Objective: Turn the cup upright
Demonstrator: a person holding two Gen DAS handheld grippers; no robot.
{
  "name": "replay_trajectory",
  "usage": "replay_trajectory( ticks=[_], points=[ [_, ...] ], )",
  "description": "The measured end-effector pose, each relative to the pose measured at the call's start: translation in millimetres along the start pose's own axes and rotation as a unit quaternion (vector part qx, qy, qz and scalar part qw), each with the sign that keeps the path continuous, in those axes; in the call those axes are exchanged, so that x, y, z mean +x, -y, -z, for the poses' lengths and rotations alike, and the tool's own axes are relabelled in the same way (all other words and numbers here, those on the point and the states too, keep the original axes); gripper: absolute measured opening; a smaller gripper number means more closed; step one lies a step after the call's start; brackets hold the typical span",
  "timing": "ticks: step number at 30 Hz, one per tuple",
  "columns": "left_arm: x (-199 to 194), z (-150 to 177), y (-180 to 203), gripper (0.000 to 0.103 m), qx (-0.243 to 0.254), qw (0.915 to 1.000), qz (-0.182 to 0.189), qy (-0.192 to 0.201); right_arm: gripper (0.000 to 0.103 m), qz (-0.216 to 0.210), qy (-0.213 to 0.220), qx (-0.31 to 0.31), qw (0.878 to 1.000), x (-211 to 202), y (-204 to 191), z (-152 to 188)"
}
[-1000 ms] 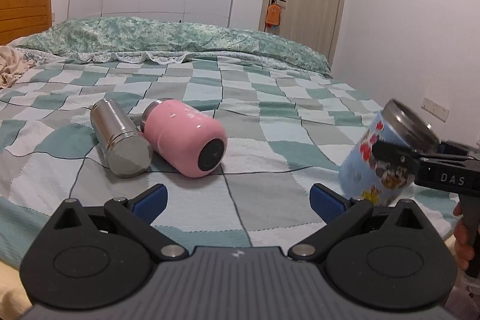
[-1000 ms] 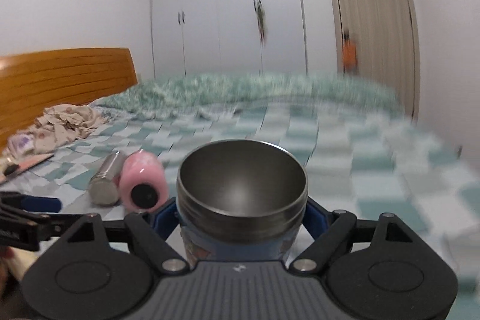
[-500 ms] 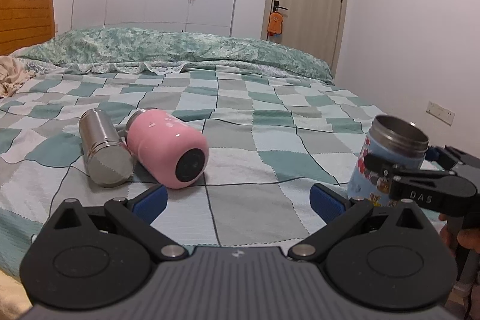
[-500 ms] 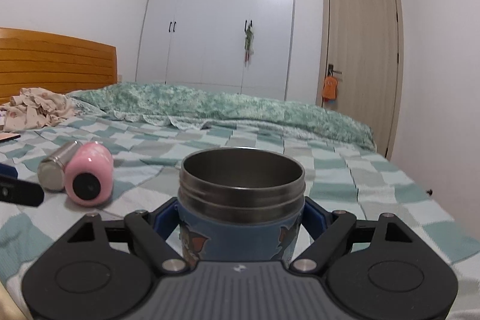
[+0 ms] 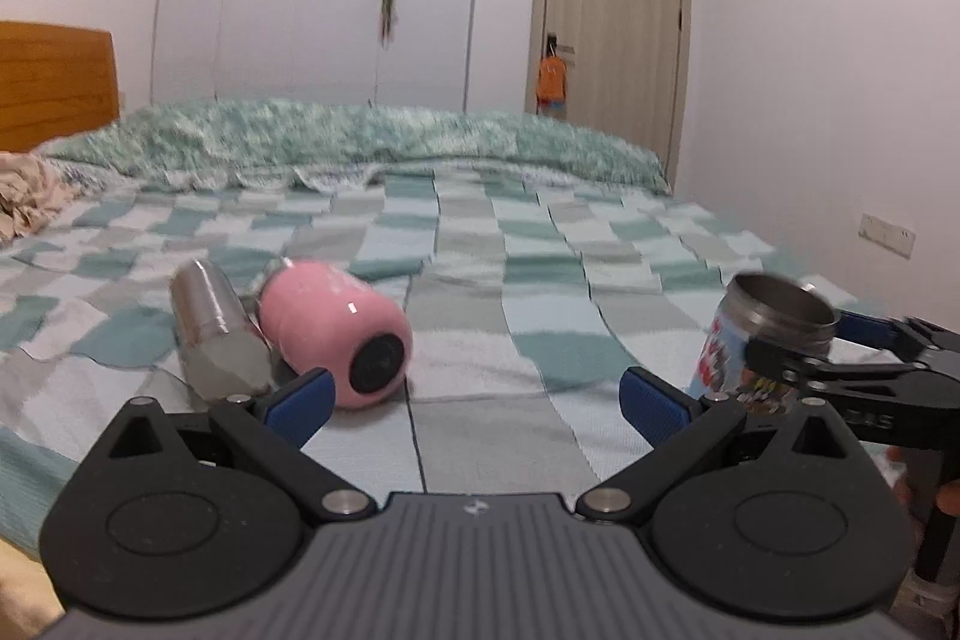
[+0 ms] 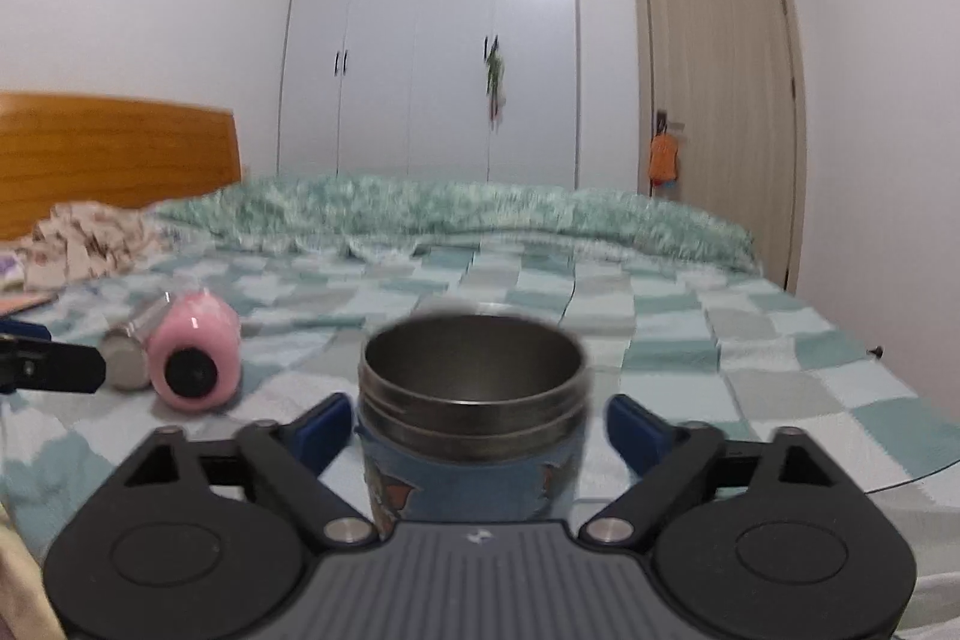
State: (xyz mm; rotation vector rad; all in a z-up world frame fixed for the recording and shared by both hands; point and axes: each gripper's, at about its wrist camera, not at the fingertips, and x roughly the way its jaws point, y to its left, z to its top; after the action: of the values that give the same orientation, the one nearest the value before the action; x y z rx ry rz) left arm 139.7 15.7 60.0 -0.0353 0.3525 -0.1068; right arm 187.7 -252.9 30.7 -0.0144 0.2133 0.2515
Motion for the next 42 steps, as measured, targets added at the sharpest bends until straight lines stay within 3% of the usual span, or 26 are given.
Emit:
replay_trajectory(
  ticks=[8,15,24,42],
  points=[
    [-62,4,-4,0.103,-0.005,0.9961,-0.028,0.083,0.103,-0.003,0.059,-0.024,0.998,-80,-17,-10],
    [-97,40,-5,0.103,-0.010,0.9959,-0.030,0.085,0.103,0.002,0.052,-0.019,0.998,-128,-32,21],
    [-106,82,-4,0.103,0.006,0.9946,-0.057,0.087,0.103,0.023,0.041,-0.018,0.999,-138,-37,62],
    [-105,105,2,0.103,0.027,0.9884,-0.077,0.128,0.103,0.040,0.102,-0.030,0.994,-153,-42,69]
  ],
)
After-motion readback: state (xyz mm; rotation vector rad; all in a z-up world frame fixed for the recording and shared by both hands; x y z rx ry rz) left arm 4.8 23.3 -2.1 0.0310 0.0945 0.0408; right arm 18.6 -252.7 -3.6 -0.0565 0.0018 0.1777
